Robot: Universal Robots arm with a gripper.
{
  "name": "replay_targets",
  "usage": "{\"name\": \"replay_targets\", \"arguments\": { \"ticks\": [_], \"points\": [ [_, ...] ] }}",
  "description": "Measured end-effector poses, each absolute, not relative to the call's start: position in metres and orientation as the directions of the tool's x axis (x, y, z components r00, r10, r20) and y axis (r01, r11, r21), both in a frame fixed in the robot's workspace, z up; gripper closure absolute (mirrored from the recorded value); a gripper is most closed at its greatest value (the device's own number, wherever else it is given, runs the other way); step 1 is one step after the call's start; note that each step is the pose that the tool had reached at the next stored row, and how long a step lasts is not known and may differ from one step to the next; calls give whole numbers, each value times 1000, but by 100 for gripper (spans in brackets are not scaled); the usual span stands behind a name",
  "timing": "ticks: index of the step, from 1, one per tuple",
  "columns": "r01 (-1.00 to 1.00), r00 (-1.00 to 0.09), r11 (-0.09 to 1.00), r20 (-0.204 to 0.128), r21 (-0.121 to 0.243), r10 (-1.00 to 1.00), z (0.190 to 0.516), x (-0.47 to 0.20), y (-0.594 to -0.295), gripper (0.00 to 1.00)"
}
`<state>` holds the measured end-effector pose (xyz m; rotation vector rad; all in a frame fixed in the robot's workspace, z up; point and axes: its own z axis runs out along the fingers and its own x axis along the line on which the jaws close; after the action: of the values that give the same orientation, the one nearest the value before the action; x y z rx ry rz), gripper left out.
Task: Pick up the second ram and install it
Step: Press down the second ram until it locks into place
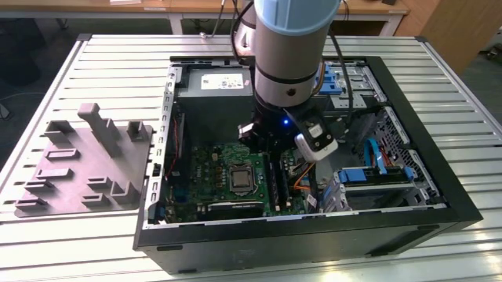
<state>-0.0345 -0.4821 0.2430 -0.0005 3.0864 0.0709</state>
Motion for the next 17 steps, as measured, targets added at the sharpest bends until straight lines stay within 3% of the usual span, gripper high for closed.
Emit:
{"name": "replay_targets", "arguments": {
  "ticks": [11, 14, 17],
  "points": [
    [-2, -999, 999, -54, 46, 1, 244, -34, -482, 80],
    [-2, -999, 999, -54, 46, 1, 244, -34, -482, 90],
    [-2, -999, 999, -54, 46, 1, 244, -34, -482, 90]
  ]
}}
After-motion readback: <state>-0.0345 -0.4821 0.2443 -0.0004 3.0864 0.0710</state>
